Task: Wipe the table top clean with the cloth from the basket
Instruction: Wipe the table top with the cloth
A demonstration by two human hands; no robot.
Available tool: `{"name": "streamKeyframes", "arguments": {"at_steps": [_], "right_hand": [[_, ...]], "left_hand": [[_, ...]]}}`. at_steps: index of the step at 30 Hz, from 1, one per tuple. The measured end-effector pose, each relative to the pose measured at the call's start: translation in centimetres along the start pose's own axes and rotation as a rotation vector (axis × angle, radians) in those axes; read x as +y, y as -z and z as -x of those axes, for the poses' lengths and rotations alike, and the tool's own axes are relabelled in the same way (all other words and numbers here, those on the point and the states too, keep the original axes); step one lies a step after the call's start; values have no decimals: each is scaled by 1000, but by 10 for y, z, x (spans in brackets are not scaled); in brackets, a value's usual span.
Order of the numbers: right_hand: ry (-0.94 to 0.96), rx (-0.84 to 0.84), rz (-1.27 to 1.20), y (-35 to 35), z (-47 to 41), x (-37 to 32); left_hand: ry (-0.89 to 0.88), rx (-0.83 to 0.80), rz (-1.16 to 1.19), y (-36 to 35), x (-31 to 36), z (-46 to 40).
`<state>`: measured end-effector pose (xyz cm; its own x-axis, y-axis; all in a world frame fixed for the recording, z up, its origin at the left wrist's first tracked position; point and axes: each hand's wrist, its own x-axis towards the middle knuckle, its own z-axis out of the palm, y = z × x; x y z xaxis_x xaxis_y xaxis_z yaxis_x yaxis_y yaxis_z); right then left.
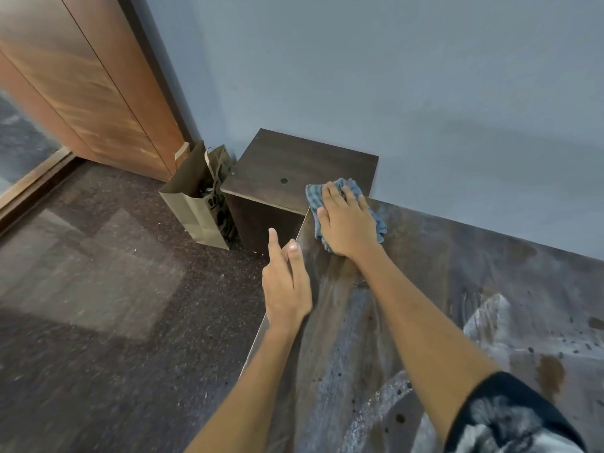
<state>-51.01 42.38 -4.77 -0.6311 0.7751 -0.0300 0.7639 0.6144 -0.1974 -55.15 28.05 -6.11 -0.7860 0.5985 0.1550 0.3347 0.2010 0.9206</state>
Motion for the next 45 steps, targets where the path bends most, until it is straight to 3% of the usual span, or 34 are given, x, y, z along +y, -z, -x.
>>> {"name": "streamKeyframes", "arguments": {"at_steps": [7, 10, 16, 21, 24, 30, 32, 34, 36, 40, 42, 45], "right_hand": [[280, -74, 21, -2, 77, 16], [192, -59, -21, 1, 89, 31], [-190, 18, -64, 7, 38, 17], [-222, -17, -78, 7, -3, -6], [-124, -17, -30, 7, -9, -3], [372, -83, 75, 4, 39, 32], [437, -119, 40, 5, 51, 47], [354, -90, 8, 8, 48, 57], [141, -19, -5, 10, 34, 53], [-150, 25, -17, 3, 3, 8], [-140, 11, -30, 2, -5, -6], [69, -11, 23, 6, 2, -3]], "left_hand": [[-1, 38, -22, 0, 2, 1], [9, 25, -49, -1, 1, 2], [-1, 36, -55, 0, 4, 4], [-7, 26, -65, 2, 5, 4], [-7, 30, -57, 1, 4, 2], [-24, 36, -40, 1, 4, -1], [-23, 33, -30, 1, 3, 0], [-10, 32, -31, 0, 2, 1], [3, 34, -47, -1, 2, 1], [7, 42, -61, -1, 1, 2], [-4, 36, -59, 1, 2, 2], [4, 26, -54, 1, 2, 2]]}}
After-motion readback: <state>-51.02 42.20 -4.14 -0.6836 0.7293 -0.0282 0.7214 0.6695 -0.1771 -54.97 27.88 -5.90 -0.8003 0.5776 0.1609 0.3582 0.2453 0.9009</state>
